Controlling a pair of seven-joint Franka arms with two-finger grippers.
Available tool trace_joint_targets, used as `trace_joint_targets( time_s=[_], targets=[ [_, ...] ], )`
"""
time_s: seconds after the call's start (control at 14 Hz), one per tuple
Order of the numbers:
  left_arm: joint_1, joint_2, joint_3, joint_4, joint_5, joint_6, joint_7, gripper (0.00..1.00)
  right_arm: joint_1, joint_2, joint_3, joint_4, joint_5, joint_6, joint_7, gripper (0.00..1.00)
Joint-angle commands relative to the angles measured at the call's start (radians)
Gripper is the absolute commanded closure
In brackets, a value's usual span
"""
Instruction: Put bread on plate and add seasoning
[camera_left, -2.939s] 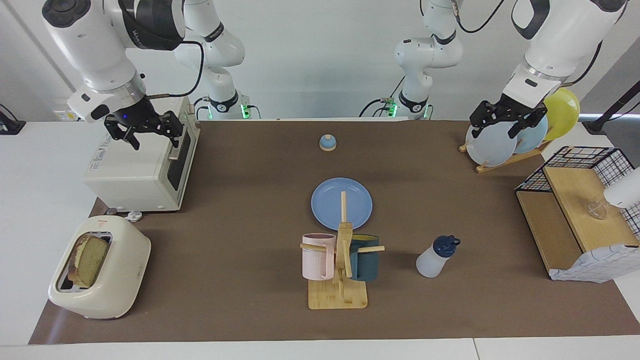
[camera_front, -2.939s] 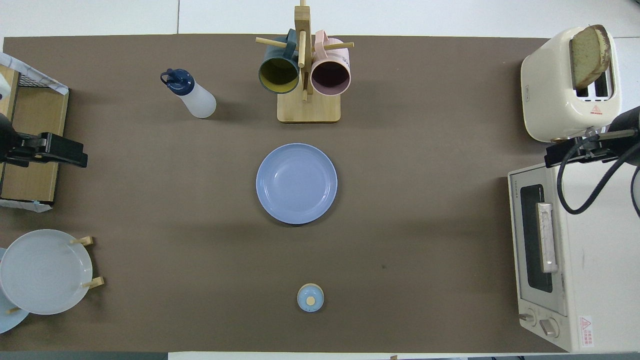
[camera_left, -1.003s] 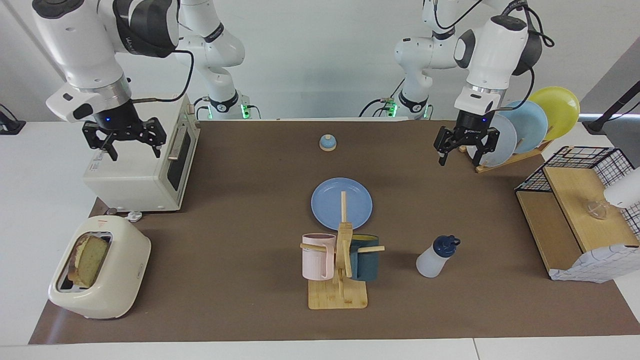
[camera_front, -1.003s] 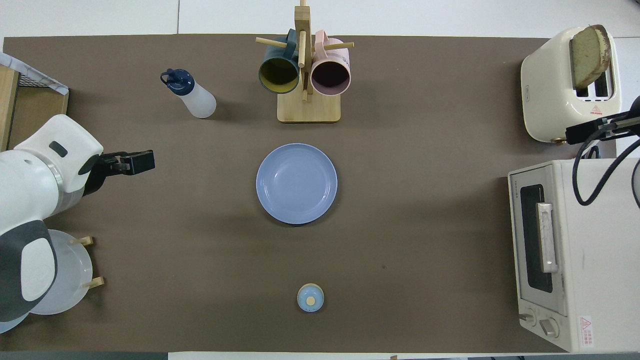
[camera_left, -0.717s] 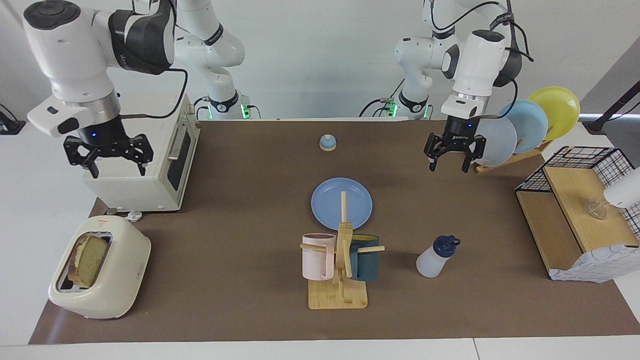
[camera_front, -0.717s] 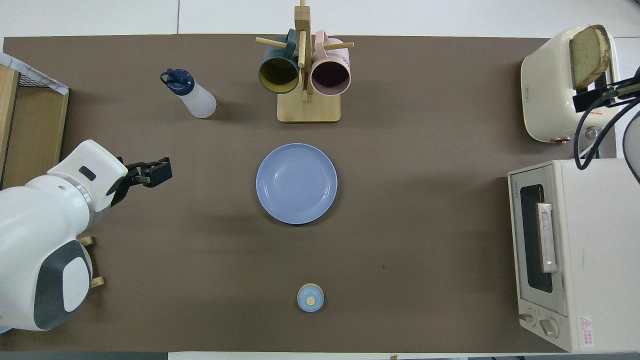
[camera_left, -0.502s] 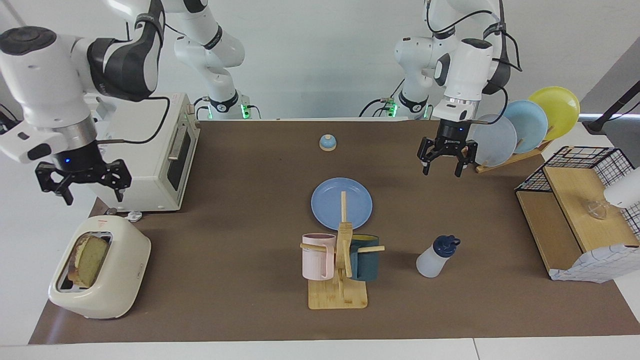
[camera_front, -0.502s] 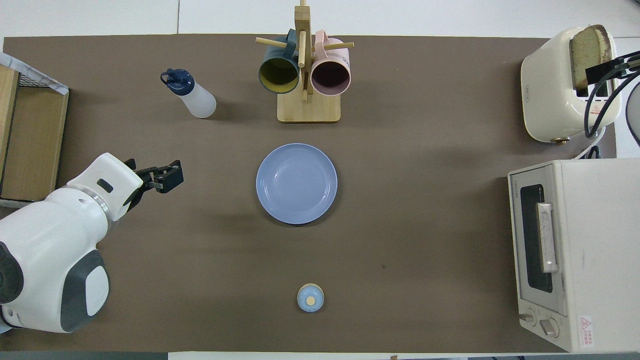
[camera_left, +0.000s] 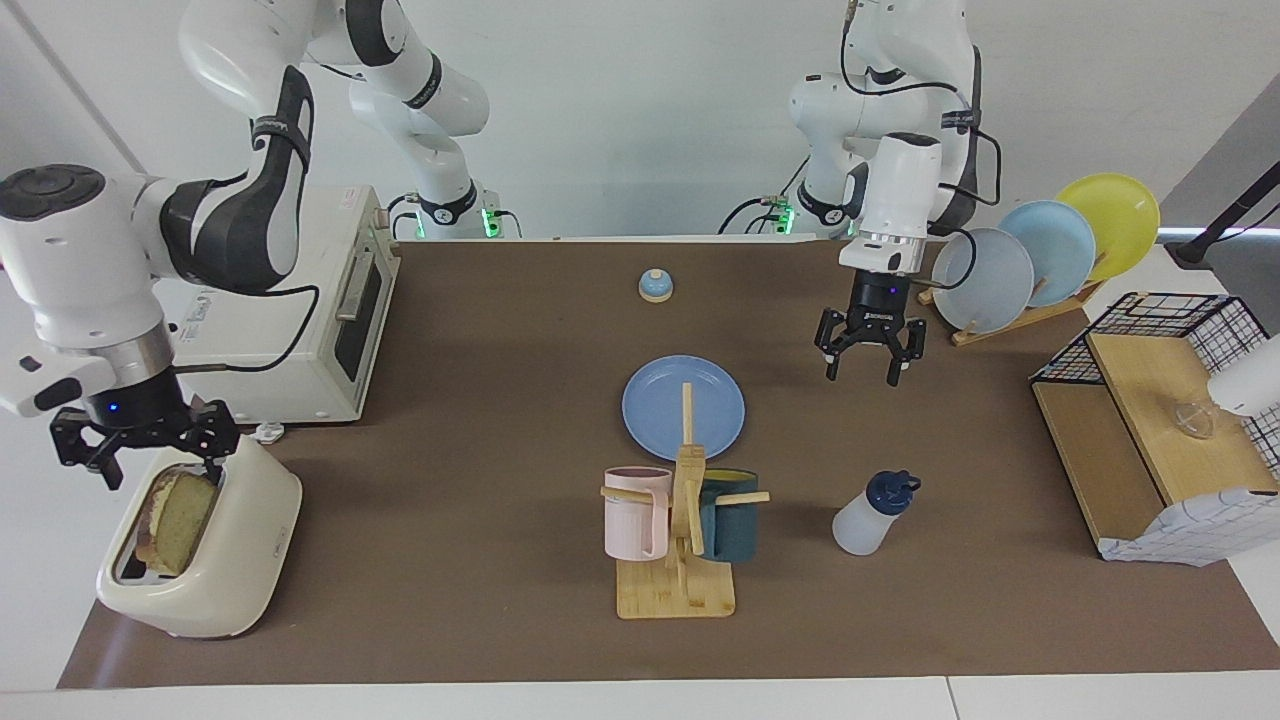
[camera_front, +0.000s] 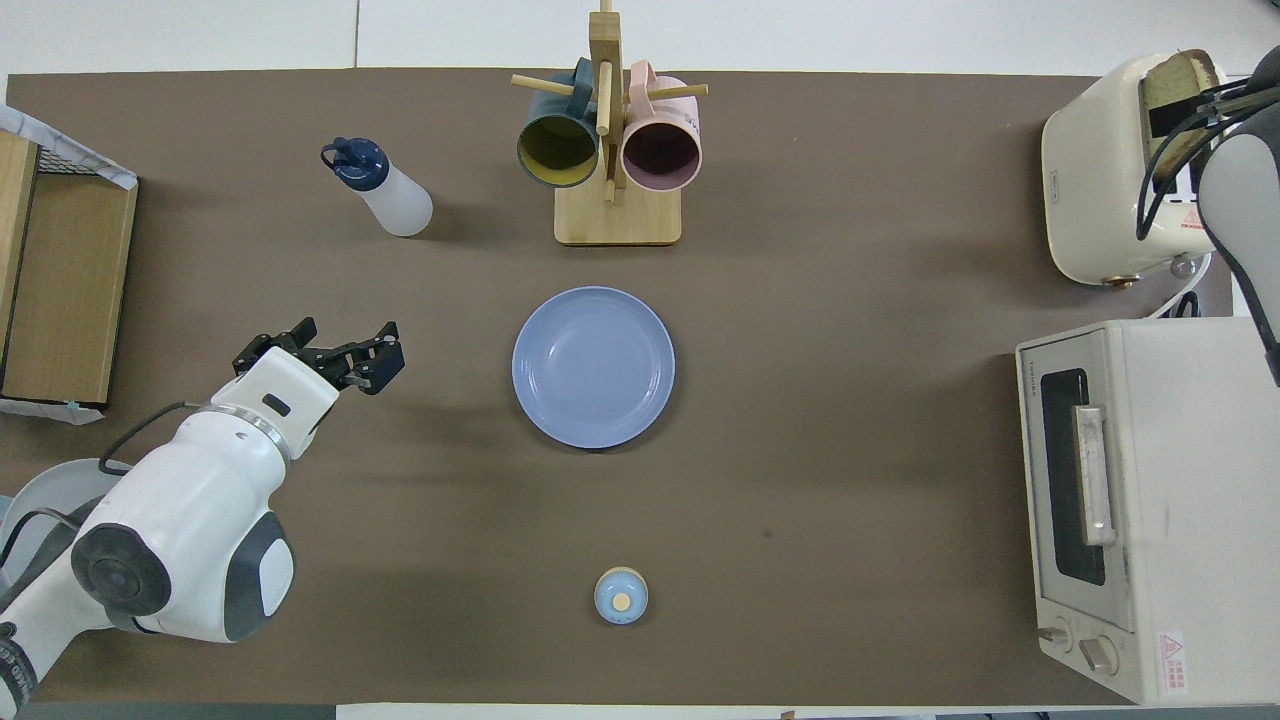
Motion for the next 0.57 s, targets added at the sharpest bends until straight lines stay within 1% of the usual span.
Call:
trace_joint_targets(
  time_s=[0.0, 0.07, 0.14, 0.22, 0.29, 0.36, 0.5],
  targets=[
    [-0.02, 0.095, 0.006, -0.004, -0.021, 0.19, -0.015, 0.0, -0.02, 0.027, 0.013, 0.029, 0.022, 0.024, 0.001, 0.09],
    [-0.041, 0.14, 0.006, -0.006, -0.058, 0.281, -0.015, 0.0, -0.017, 0.028, 0.013, 0.029, 0.021, 0.04, 0.003, 0.12],
    [-0.066, 0.158, 0.009, 0.0, -0.102, 0.283, -0.013, 0.0, -0.017, 0.03, 0.013, 0.027, 0.022, 0.056, 0.001, 0.15],
    [-0.069, 0.16, 0.009, 0.003, -0.112, 0.281, -0.013, 0.0, -0.017, 0.03, 0.013, 0.027, 0.024, 0.057, 0.001, 0.16],
    [-0.069, 0.16, 0.009, 0.005, -0.113, 0.281, -0.012, 0.0, -0.018, 0.028, 0.013, 0.027, 0.022, 0.049, 0.0, 0.2],
    [-0.069, 0.161, 0.009, 0.008, -0.113, 0.281, -0.012, 0.0, -0.017, 0.028, 0.013, 0.027, 0.019, 0.044, -0.005, 0.27],
    [-0.069, 0.192, 0.009, 0.038, -0.127, 0.281, -0.013, 0.0, -0.014, 0.028, 0.014, 0.027, 0.019, 0.043, -0.011, 0.45]
  ],
)
